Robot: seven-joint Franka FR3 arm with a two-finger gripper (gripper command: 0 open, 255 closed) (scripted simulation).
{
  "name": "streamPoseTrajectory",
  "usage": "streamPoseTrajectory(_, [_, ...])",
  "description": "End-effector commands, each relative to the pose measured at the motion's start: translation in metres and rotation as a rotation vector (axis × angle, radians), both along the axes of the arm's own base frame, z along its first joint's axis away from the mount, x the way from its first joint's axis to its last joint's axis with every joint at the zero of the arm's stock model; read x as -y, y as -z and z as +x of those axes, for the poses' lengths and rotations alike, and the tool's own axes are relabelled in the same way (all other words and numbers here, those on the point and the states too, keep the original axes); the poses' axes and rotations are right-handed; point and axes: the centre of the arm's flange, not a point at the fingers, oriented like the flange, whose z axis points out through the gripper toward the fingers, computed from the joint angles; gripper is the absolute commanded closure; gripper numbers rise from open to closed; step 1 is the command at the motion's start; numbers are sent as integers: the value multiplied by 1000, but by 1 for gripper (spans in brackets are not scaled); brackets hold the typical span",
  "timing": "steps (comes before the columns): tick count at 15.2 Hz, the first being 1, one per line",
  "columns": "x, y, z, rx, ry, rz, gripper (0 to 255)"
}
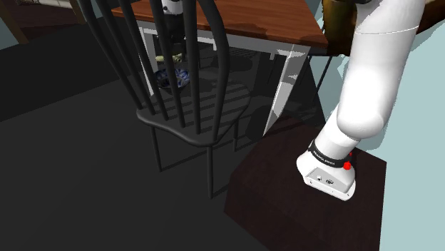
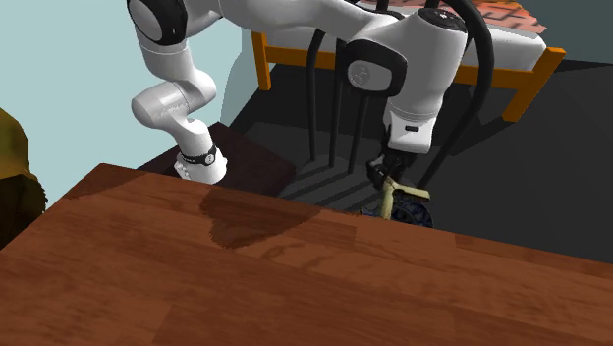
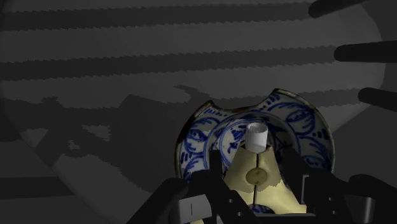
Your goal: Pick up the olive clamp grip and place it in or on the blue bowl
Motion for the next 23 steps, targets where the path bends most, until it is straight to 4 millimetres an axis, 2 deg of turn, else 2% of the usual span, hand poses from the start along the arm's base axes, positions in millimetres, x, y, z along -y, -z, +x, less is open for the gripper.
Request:
streamPoseTrajectory(1, [-7,0,25,1,1,0,255])
streamPoseTrajectory(2, [-9,-1,32,1,1,0,255])
streamPoseTrajectory(17, [-9,81,32,1,1,0,255])
streamPoseTrajectory(23, [-9,81,32,1,1,0,255])
